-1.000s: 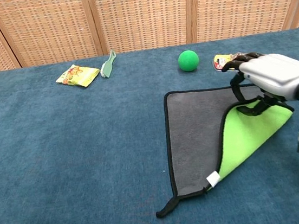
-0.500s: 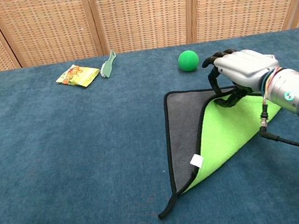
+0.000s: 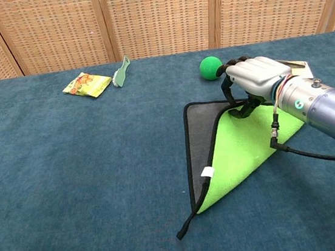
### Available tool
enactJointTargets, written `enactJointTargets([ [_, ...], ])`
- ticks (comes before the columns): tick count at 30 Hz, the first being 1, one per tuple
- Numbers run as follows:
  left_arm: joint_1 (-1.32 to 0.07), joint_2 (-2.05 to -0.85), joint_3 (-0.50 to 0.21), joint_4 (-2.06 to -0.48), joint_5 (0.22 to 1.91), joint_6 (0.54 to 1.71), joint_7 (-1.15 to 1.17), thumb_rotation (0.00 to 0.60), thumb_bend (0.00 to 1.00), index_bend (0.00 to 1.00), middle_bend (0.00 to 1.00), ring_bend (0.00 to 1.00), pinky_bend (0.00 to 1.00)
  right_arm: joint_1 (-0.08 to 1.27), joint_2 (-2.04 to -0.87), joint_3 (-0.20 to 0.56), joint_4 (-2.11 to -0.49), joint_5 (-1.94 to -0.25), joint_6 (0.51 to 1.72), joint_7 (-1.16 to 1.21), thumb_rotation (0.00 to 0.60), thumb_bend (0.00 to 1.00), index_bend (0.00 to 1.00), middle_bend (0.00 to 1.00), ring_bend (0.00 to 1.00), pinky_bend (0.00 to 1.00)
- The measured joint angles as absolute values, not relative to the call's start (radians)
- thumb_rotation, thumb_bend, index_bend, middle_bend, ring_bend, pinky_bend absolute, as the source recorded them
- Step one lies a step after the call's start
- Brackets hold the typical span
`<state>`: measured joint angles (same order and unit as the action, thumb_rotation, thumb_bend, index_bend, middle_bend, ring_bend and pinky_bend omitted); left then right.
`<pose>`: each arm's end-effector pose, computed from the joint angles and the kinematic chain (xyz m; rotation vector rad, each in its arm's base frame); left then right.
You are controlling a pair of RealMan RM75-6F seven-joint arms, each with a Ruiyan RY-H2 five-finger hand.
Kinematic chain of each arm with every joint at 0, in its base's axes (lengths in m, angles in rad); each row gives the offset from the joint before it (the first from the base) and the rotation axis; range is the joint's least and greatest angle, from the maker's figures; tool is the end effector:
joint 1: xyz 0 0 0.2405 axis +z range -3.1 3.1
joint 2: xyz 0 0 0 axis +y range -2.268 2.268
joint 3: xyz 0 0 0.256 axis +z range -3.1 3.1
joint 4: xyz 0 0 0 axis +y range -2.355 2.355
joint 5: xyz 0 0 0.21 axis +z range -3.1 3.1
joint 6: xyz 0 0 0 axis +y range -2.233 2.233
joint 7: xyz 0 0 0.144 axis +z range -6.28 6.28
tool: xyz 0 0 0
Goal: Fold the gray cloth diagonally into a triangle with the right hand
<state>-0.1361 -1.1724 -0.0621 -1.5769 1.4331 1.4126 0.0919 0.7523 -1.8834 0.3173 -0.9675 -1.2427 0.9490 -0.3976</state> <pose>-0.3152 0.1996 0.1407 -1.4144 -0.8919 -0.8226 -0.1570 -0.3854 -0.0656 1.7496 -0.7425 0.8615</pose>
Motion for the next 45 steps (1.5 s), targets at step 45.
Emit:
enactJointTargets([
  [45, -0.157, -1.18, -0.068, -1.56, 1.388, 1.37, 0.086, 0.6, 0.11, 0.0, 0.0, 0.0, 0.0, 0.937, -2.015, 0.327, -0.642, -1.212, 0.863, -0.262, 0.6, 0.45, 0.63, 0.13, 0.0, 0.0],
])
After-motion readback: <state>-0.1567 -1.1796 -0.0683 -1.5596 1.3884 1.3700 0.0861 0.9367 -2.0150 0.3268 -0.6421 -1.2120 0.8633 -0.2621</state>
